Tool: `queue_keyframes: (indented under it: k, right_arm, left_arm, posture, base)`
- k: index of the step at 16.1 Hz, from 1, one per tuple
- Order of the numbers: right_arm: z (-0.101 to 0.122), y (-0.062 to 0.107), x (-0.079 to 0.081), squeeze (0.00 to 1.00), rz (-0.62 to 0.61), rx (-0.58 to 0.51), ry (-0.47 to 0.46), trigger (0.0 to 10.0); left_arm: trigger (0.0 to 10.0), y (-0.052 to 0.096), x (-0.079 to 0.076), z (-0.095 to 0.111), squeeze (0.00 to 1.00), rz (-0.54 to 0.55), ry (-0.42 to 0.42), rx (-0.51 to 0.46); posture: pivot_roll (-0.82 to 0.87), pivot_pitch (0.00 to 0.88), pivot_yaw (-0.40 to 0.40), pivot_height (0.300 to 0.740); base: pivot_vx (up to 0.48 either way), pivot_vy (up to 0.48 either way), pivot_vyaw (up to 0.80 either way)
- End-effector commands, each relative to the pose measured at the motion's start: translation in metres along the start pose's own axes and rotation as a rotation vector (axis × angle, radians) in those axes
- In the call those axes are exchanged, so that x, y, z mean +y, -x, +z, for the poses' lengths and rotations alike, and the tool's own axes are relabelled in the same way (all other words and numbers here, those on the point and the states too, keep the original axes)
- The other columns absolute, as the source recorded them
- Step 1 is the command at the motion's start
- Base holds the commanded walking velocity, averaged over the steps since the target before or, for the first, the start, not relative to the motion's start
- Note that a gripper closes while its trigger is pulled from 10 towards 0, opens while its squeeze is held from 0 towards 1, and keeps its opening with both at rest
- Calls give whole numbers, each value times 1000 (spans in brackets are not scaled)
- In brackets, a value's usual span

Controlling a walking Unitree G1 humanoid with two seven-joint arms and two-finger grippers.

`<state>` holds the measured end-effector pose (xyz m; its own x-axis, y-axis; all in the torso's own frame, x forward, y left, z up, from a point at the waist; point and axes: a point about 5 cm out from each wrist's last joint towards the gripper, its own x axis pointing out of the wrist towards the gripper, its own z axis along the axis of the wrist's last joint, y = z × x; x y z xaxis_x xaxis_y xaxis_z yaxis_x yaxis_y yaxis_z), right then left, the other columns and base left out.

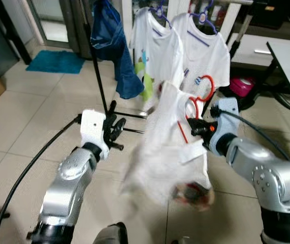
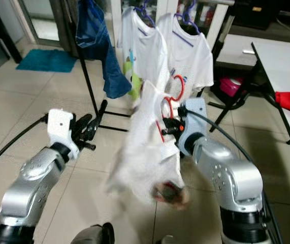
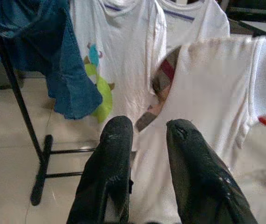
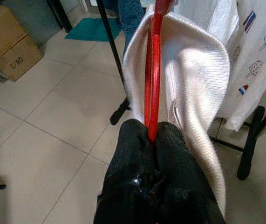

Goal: Hang hanger

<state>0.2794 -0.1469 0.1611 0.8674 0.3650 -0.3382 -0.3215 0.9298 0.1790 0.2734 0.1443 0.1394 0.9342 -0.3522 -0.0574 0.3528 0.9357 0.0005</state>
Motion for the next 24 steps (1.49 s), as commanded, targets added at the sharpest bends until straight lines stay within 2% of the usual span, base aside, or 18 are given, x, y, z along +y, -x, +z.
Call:
queue_keyframes:
  k: [1,2,4,6,8,10,13,14,16,18,19,24]
  right_arm:
    - [-1,0,-2,0,-17,-13,0,10000]
    - [-5,0,1,0,-13,-4,17,10000]
    - [-8,-1,3,0,-11,-9,22,10000]
    - [-8,2,3,0,-23,-62,45,10000]
    - [-11,2,1,0,-48,-66,62,10000]
    - [-9,0,7,0,-45,-104,81,10000]
    - [-7,0,7,0,-85,-147,88,10000]
    - [-5,0,5,0,-112,-174,72,10000]
    - [-3,-2,-2,0,-179,-161,97,10000]
    - [0,-2,3,0,-111,-189,55,10000]
    - [0,-1,5,0,-87,-205,70,10000]
    - [0,-5,5,0,-98,-221,111,10000]
  left_arm:
    - [10000,4,0,4,0,8,-27,-3]
    - [10000,11,-1,5,0,11,-67,17]
    - [10000,19,0,7,0,46,-33,15]
    - [10000,28,1,8,0,89,-16,17]
    - [10000,31,1,10,0,118,-9,4]
    - [10000,30,5,18,0,164,4,-22]
    - [10000,31,4,19,0,153,-26,-11]
    - [10000,31,4,19,0,154,-25,-11]
    - [10000,29,3,20,0,159,-16,-16]
    - [10000,26,0,21,0,143,-10,-8]
    - [10000,27,-1,21,0,134,-16,-5]
    - [10000,25,-5,26,0,124,-38,-45]
  posture:
    - [-172,110,29,740]
    - [-162,112,27,740]
    - [-143,116,30,740]
    - [-141,111,30,740]
    - [-131,103,28,740]
    - [-125,114,30,740]
    - [-129,105,27,740]
    - [-132,100,25,740]
    - [-132,96,24,740]
    - [-128,112,40,740]
    - [-124,103,33,740]
    - [-117,88,21,740]
  base:
    - [0,0,0]
    - [0,0,0]
    - [0,0,0]
    - [0,0,0]
    - [0,0,0]
    - [330,0,0]
    - [341,0,800]
    - [345,0,0]
    - [347,0,0]
    - [347,0,0]
    - [349,0,0]
    - [347,0,0]
